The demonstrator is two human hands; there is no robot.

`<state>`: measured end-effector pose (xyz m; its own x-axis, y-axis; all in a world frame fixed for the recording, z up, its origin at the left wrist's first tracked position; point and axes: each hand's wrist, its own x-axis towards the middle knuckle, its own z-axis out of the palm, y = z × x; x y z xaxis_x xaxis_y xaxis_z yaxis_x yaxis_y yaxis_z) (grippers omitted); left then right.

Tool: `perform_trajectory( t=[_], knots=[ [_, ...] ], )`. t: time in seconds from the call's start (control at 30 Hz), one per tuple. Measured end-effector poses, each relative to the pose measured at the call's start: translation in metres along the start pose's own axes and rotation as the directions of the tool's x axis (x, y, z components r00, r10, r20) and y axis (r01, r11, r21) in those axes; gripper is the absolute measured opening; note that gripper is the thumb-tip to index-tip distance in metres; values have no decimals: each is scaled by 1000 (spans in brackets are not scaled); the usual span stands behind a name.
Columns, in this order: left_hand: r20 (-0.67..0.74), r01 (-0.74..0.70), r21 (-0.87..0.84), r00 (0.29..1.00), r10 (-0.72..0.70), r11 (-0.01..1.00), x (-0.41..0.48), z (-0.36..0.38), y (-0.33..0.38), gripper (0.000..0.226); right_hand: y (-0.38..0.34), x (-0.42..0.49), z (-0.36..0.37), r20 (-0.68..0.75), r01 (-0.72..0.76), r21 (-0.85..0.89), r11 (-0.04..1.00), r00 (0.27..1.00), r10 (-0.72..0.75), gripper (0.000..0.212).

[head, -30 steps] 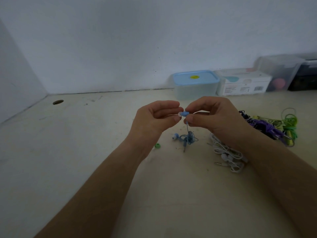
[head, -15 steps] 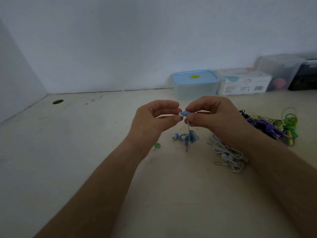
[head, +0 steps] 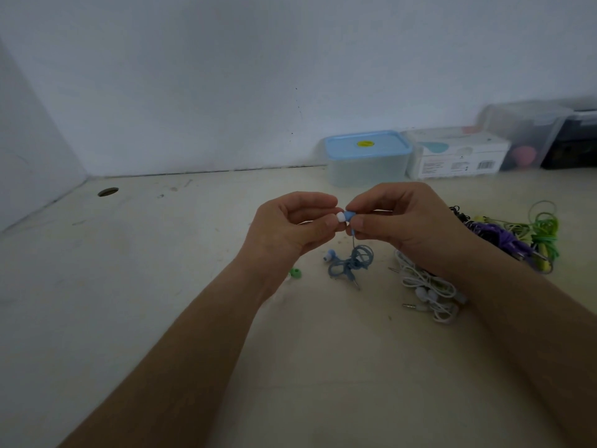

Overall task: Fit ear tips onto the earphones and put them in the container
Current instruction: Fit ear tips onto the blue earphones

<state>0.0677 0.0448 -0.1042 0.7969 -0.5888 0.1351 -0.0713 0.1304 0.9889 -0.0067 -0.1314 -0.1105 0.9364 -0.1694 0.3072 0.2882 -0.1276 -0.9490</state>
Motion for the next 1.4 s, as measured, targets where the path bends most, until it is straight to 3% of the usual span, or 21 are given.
perform_trajectory(
  t=[0.4, 0.93, 1.4],
  knots=[
    [3, 50, -34, 999, -50, 998, 2, 0, -5, 37, -1, 0, -2, 34, 58, -86, 995, 998, -55, 18],
    [51, 172, -43, 984, -169, 984, 5, -4, -10, 24, -8, -4, -4, 91, 107, -395, 912, 993, -77, 13],
    [12, 186, -24, 983, -186, 982, 5, -1, -13, 17, -3, -5, -1, 97, 142, -450, 882, 989, -110, 19]
  ],
)
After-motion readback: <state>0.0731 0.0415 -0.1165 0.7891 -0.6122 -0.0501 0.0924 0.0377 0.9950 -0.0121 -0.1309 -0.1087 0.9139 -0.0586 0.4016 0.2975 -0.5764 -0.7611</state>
